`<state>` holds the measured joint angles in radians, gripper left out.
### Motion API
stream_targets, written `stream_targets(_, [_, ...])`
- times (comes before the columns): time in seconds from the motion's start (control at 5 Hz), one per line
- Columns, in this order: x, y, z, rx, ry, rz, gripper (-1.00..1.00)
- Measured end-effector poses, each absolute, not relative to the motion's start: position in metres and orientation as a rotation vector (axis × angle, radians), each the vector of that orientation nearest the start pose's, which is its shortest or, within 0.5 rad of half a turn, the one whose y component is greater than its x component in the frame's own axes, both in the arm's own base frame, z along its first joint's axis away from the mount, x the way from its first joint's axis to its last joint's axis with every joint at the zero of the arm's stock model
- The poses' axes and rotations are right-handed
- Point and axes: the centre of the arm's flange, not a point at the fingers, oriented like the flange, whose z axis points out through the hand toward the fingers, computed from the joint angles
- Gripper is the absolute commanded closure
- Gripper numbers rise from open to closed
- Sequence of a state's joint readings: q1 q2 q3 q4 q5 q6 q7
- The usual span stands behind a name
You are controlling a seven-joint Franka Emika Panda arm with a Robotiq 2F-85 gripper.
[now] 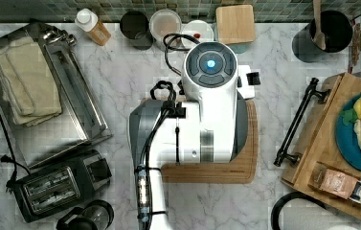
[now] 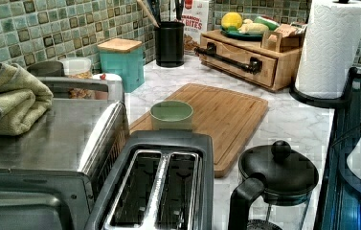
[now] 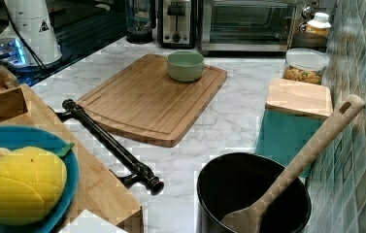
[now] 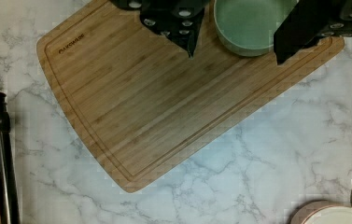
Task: Open the drawer.
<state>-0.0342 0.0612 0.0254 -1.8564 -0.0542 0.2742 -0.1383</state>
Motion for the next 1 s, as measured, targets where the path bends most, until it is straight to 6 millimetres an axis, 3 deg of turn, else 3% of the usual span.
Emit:
stream_targets(0.8, [0.575, -0.011, 0.459, -3.084, 1.0, 0.111, -1.0])
stream_targets(1.0, [0.581, -0.013, 0.455, -3.141, 0.881, 0.06, -1.0])
